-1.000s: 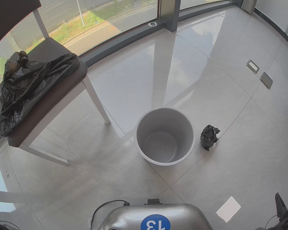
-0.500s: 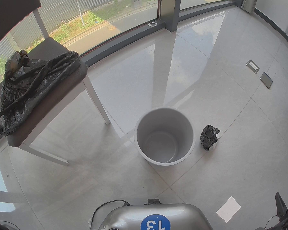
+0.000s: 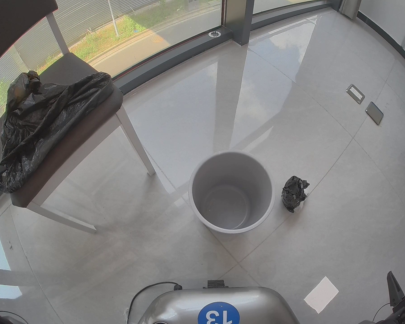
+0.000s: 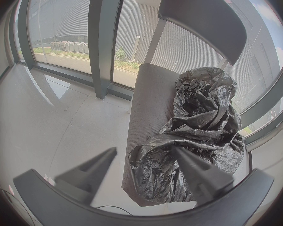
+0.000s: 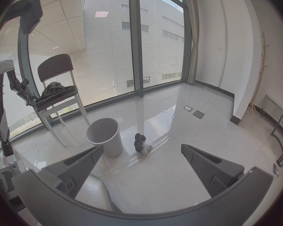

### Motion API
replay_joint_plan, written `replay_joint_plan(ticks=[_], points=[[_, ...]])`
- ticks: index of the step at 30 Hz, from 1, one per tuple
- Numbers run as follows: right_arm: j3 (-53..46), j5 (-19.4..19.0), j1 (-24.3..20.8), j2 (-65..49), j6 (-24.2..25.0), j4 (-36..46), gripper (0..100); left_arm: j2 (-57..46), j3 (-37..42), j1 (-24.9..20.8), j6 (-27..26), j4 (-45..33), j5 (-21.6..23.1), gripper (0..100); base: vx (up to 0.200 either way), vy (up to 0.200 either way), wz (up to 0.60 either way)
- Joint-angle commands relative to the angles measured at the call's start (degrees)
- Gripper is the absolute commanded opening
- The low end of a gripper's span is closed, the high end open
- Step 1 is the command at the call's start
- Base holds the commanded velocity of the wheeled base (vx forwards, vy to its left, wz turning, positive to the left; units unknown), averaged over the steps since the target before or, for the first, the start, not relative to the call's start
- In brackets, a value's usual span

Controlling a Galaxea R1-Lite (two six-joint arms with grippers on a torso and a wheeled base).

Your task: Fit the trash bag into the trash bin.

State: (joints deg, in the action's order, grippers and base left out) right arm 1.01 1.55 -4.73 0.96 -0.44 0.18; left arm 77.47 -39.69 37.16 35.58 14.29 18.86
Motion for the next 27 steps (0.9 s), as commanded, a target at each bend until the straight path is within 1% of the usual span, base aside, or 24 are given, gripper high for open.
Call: replay_joint_plan(ticks=[1, 5, 12, 14, 15, 19, 27], points=[[-1.01, -0.05, -0.02, -0.96, -0.35, -0.09, 100, 1.02, 0.23, -0.07, 0.1, 0.21, 0.04, 100, 0.0, 0.0, 0.0], [-1.01, -0.05, -0.02, -0.96, -0.35, -0.09, 100, 2.16, 0.32, -0.07, 0.19, 1.09, 0.04, 100, 0.0, 0.0, 0.0], [-1.01, -0.05, -0.02, -0.96, -0.35, -0.01, 100, 3.3, 1.99, -0.15, 0.19, 4.87, 0.04, 100, 0.0, 0.0, 0.0], [-1.01, -0.05, -0.02, -0.96, -0.35, -0.01, 100, 3.56, 3.75, -0.15, 0.36, 8.3, -0.05, 100, 0.0, 0.0, 0.0], [-1.01, -0.05, -0.02, -0.96, -0.35, -0.09, 100, 3.65, 4.27, -0.15, 0.36, 9.27, 0.04, 0, 0.0, 0.0, 0.0], [-1.01, -0.05, -0.02, -0.96, -0.35, -0.01, 100, 4.18, 5.68, -0.15, 0.36, 13.22, 0.21, 0, 0.0, 0.0, 0.0], [-1.01, -0.05, -0.02, -0.96, -0.44, -0.09, 100, 3.65, 5.68, -0.15, -0.08, 13.4, -0.49, 0, 0.0, 0.0, 0.0]])
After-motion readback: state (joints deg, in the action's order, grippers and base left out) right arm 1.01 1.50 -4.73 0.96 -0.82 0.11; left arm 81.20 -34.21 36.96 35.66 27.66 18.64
